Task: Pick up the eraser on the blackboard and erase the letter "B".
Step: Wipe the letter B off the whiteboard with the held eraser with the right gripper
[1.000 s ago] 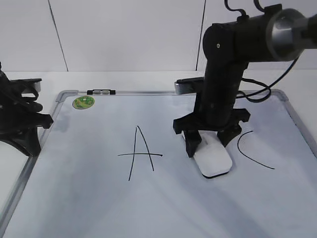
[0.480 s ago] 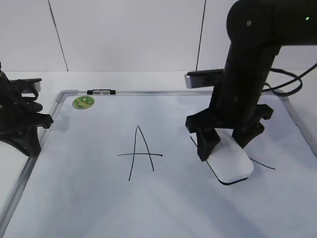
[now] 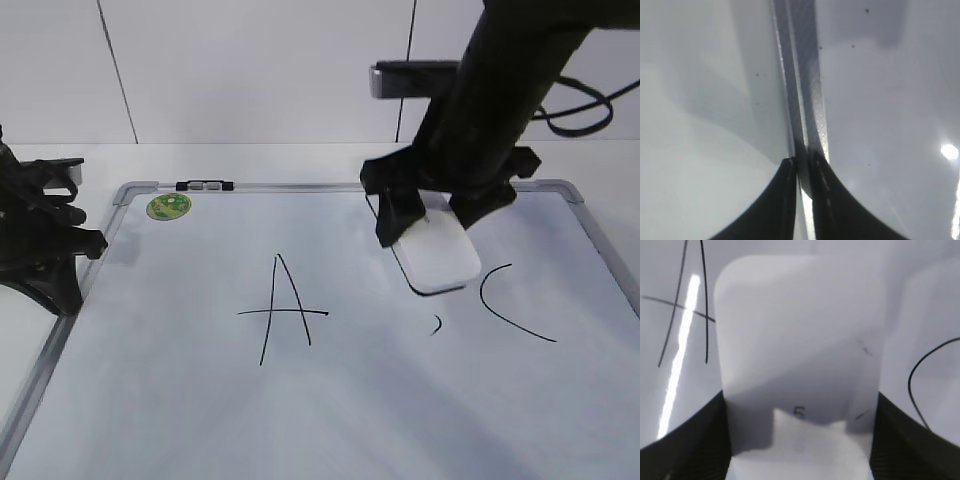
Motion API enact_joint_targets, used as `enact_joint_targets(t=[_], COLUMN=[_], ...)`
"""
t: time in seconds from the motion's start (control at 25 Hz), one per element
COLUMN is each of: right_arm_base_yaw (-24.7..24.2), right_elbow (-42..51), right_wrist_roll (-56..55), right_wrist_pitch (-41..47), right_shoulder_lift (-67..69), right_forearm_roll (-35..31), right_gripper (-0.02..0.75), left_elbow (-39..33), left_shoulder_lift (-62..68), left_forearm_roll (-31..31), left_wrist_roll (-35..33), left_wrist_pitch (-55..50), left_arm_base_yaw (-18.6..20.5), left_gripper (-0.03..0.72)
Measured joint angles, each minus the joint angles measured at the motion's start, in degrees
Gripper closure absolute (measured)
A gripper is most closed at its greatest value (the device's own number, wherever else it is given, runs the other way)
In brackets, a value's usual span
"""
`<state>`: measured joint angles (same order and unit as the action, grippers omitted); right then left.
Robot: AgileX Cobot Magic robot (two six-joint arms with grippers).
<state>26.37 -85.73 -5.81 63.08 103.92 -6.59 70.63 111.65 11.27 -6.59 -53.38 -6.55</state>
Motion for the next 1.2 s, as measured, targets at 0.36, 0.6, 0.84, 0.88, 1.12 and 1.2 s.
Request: enact_joint_targets(t=[0.36, 0.6, 0.84, 0.88, 1.12, 1.2], right_arm_base_yaw=[0.00, 0.00, 0.00, 0.00, 0.00, 0.00], right_elbow=[-9.53, -4.28, 4.20, 5.16, 10.03, 11.49], right_wrist_roll=[-3.10, -3.36, -3.36, -3.40, -3.40, -3.49], right_wrist_pitch=[4.83, 4.57, -6.46, -7.67, -13.09, -13.61], right_shoulder_lift=[0.40, 3.30, 3.40, 3.40, 3.40, 3.40], right_forearm_roll=[3.14, 3.03, 2.78, 2.78, 1.25, 0.58], right_gripper=[0.183, 0.186, 0.188, 0.188, 0.188, 0.188], left_elbow=[0.00, 0.00, 0.00, 0.00, 0.00, 0.00], left_shoulder_lift=[0.00, 0.00, 0.00, 0.00, 0.00, 0.00], left_forearm_roll=[0.00, 0.11, 0.11, 0.11, 0.11, 0.11], left_wrist_roll=[0.00, 0.00, 0.00, 0.00, 0.00, 0.00], left_wrist_pitch=[-0.09, -0.09, -0.09, -0.09, -0.09, -0.09], left_arm_base_yaw=[0.00, 0.00, 0.00, 0.00, 0.00, 0.00], left_gripper=[0.636, 0.636, 0.636, 0.636, 0.636, 0.636])
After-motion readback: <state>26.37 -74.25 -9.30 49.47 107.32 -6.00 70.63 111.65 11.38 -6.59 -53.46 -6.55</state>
